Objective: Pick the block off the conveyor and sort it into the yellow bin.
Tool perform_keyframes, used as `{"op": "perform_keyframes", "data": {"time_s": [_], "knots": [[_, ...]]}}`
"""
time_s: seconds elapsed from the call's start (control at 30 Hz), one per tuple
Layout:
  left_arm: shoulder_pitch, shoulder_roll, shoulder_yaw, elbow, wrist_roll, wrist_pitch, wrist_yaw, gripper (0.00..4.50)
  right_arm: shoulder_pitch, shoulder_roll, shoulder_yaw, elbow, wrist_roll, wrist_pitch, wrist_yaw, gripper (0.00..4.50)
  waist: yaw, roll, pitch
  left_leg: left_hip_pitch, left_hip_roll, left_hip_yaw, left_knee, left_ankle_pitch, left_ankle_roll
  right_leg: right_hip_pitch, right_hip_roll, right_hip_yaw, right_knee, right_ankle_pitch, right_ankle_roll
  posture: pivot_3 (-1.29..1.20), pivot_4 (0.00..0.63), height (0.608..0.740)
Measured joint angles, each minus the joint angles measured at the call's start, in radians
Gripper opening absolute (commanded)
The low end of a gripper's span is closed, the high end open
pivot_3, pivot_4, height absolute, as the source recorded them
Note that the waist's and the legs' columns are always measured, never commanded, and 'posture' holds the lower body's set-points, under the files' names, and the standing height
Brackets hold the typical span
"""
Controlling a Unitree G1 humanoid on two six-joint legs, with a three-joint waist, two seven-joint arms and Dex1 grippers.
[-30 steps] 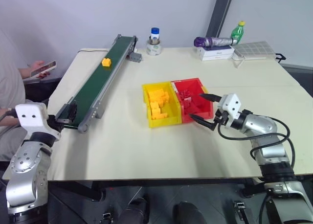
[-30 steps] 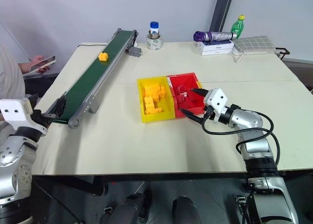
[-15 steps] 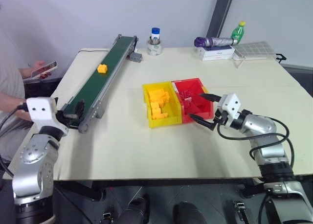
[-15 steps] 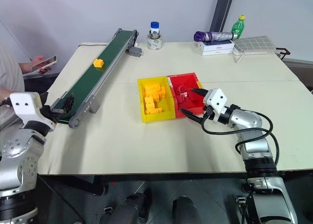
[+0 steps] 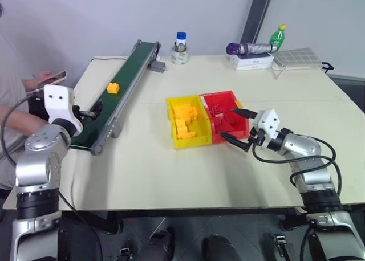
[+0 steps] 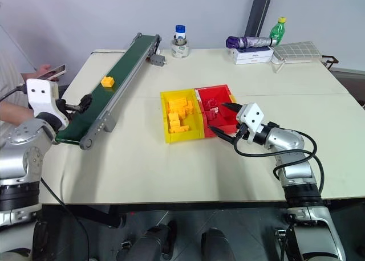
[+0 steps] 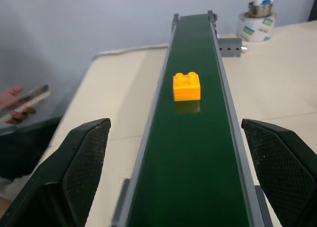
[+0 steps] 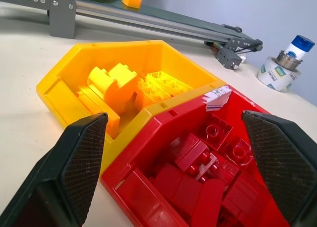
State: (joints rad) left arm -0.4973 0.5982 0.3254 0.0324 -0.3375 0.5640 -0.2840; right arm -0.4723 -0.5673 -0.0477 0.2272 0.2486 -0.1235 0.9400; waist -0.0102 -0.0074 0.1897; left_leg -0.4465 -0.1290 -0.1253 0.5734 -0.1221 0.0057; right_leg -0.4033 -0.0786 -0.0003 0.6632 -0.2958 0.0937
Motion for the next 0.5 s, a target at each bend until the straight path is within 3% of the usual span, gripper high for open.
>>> {"op": "perform_keyframes", "data": {"time_s": [0.5], "knots": [[-0.074, -0.006, -0.039, 0.176, 0.026, 0.036, -0.051, 4.47, 0.028, -0.003, -0.001, -0.039, 0.001, 0.01, -0.011, 4.5, -0.001, 0.0, 0.0, 0.0, 0.0, 0.0, 0.0, 0.0, 0.0, 0.0, 0.0, 0.0, 0.0, 0.001, 0.001, 0.0, 0.15, 0.74]]}}
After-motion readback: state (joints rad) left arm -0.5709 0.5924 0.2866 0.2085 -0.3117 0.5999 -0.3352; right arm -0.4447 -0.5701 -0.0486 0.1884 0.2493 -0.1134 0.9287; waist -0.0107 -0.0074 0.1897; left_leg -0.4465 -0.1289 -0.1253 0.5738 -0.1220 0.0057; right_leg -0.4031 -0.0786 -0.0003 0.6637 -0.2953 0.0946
